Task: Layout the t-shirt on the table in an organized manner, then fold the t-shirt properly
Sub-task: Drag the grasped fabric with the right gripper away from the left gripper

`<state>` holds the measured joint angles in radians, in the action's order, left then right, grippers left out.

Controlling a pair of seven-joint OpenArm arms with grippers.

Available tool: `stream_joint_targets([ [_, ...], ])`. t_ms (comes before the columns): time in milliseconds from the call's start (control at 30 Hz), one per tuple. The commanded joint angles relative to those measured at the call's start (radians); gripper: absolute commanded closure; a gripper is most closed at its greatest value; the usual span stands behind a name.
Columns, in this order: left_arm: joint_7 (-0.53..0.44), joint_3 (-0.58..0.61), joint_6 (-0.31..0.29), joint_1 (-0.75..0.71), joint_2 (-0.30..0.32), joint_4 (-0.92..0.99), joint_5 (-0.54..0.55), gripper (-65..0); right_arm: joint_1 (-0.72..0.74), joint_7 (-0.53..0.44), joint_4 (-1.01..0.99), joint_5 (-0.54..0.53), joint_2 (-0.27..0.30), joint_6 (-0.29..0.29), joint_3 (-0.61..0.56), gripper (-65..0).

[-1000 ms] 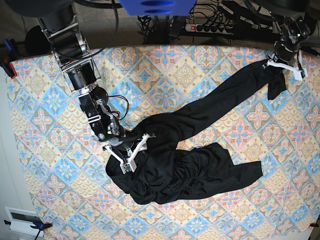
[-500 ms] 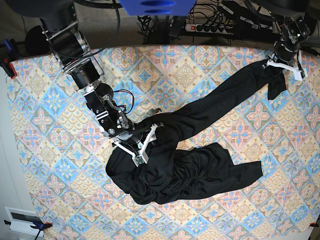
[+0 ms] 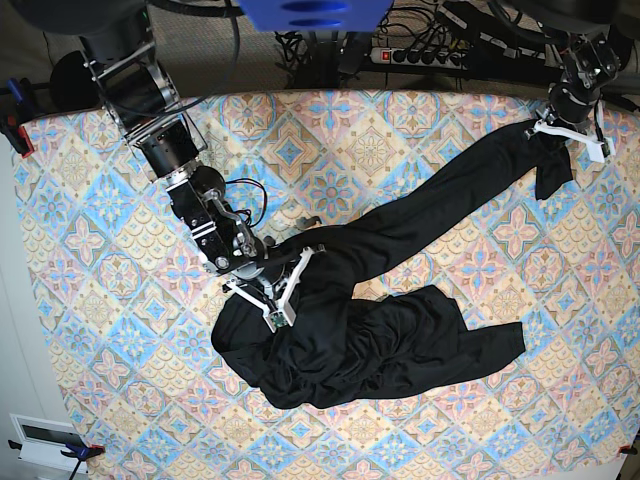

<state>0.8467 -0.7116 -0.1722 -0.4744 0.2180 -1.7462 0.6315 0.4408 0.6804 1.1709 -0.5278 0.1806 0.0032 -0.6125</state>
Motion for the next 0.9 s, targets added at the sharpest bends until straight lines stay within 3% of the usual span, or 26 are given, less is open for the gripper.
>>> stream_joint_targets([
  [0,-0.011,-0.006,-0.002,-0.002,0.013,-0.013,0.008,-0.1,0.028,-0.023,0.022,-0.002,0.001,0.004,0.009,0.0],
  [133,-0.011,-0.006,-0.002,-0.002,0.013,-0.011,0.008,-0.1,-0.006,-0.024,0.045,-0.002,0.012,0.004,0.012,0.0],
  [433,-0.011,-0.006,-0.002,-0.001,0.014,-0.013,0.008,-0.1,-0.096,-0.017,0.163,-0.002,0.049,0.004,0.168,0.0],
  [867,-0.011,-0.006,-0.002,0.018,0.014,-0.016,0.008,-0.1,-0.276,-0.017,0.367,-0.005,0.142,0.004,0.305,0.0],
])
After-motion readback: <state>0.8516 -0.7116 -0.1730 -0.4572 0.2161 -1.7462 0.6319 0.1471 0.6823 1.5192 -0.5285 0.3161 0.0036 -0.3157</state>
